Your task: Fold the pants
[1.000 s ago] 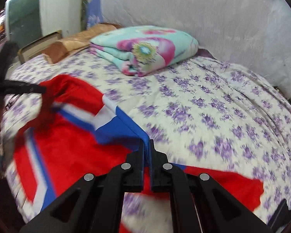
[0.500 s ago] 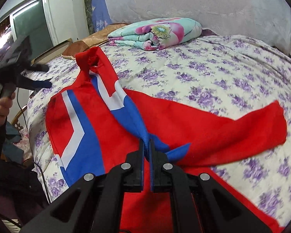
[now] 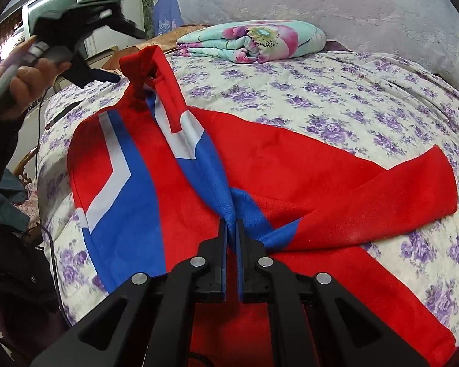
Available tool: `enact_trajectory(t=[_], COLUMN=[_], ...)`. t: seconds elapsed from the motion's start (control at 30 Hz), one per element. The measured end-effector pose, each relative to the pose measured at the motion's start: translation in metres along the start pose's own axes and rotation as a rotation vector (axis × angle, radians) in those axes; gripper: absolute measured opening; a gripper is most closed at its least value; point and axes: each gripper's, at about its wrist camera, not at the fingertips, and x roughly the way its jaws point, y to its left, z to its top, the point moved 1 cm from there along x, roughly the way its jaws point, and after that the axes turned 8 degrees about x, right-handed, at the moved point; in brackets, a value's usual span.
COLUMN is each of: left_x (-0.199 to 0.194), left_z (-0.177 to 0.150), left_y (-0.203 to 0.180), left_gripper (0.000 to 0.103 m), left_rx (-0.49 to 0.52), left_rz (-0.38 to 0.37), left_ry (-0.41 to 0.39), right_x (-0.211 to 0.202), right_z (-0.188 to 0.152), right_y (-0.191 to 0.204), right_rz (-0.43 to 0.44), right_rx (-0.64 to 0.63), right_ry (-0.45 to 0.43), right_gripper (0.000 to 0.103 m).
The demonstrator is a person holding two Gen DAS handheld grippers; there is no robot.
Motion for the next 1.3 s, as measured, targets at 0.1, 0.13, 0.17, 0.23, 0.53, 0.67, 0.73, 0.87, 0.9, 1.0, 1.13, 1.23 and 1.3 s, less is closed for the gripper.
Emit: enact_trajectory(t=[0.1,0.13,0.17,0.23,0.53,0.67,0.73,0.87,0.9,1.0,1.13,1.23,1.3], left_x=[0.012,0.012,0.010,0.000,-0.056,-0.044,-0.035,-0.030,-0.033,-0.041,-0.040,-0.033,-0.031], left_z=[0.000,0.000,-0.001,-0.003,-0.053,-0.085,-0.096,-0.106,-0.103,-0.095,-0.088,-0.086,-0.086], left_y=[0.007,0.006,0.005,-0.001,-0.003,0.041,0.059,0.079,0.078,0.071,0.068,0.061,0.057], left_gripper=[0.048,0.046,0.040,0.037,0.037,0.041,0.043,0.044,0.045,0.079,0.092,0.092,0.077], left_rx=[0.003,0.017,0.030,0.073,0.235,0.213,0.169,0.114,0.109,0.100,0.069,0.071,0.071], left_rz=[-0.003,-0.006,-0.005,-0.006,-0.018,0.001,0.003,-0.021,-0.027,-0.040,-0.064,-0.082,-0.076], left_ry=[0.026,0.026,0.013,-0.019,-0.067,0.017,0.049,0.056,0.040,-0.003,-0.026,-0.020,-0.023], right_x=[-0.002,-0.003,-0.003,-0.006,-0.026,-0.022,-0.022,-0.021,-0.022,-0.026,-0.023,-0.022,-0.023], right_z=[-0.002,-0.002,-0.003,-0.003,-0.002,-0.015,-0.020,-0.023,-0.022,-0.019,-0.021,-0.024,-0.023], right_y=[-0.004,-0.004,-0.004,-0.004,-0.004,0.001,0.005,0.015,0.017,0.019,0.020,0.020,0.020], right_rz=[0.013,0.013,0.011,0.009,-0.012,-0.010,-0.005,-0.006,-0.009,-0.014,-0.024,-0.030,-0.028], right_rx=[0.015,0.016,0.015,0.012,0.005,-0.018,-0.031,-0.065,-0.072,-0.077,-0.071,-0.069,-0.064], right_ry=[-0.002,-0.003,-0.005,-0.013,-0.061,-0.034,-0.032,-0.037,-0.039,-0.051,-0.038,-0.029,-0.031], right_gripper=[0.006,0.006,0.006,0.005,0.006,0.008,0.008,0.008,0.008,0.008,0.008,0.008,0.008])
